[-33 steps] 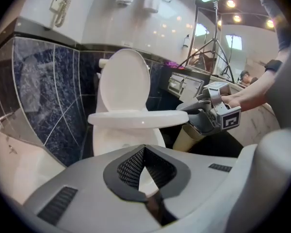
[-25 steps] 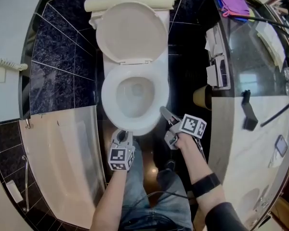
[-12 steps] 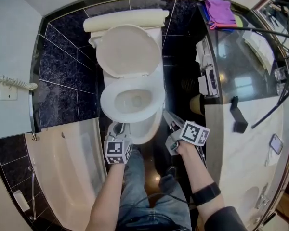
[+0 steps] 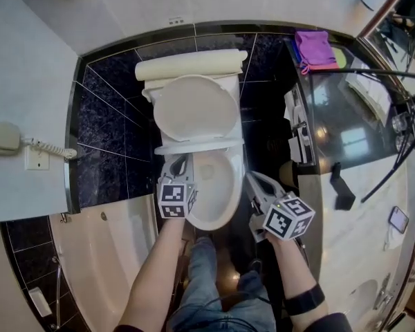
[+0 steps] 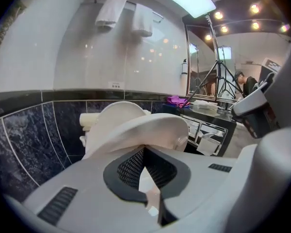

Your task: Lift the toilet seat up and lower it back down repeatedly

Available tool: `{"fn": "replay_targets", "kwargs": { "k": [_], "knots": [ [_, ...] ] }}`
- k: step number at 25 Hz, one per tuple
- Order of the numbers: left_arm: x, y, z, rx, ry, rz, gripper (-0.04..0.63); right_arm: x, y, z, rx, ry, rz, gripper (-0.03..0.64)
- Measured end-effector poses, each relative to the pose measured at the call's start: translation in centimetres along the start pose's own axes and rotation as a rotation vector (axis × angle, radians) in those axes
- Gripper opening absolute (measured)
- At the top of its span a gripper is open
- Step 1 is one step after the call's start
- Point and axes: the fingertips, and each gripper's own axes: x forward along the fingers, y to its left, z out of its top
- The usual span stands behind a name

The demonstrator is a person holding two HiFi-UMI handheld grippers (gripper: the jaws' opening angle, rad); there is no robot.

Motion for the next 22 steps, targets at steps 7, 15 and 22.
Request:
{"fn": "replay_targets", "kwargs": {
  "k": [7, 15, 22],
  "knots": [
    [5.5, 3.2, 4.6, 0.061, -0.054, -0.004, -0.005, 2.4, 0.0, -0.1, -0.037, 0.010, -0.001, 0.006],
    [10.8, 5.9, 7.6, 0.101, -0.045, -0.016, -0.005, 3.3, -0.6, 0.5, -0.047, 0.010, -0.017, 0.006],
    [8.4, 5.1, 8.0, 0.123, -0.026, -0.027, -0.005, 3.3, 0.7, 1.1, -0.085, 0.007, -0.002, 0.006]
  ]
}}
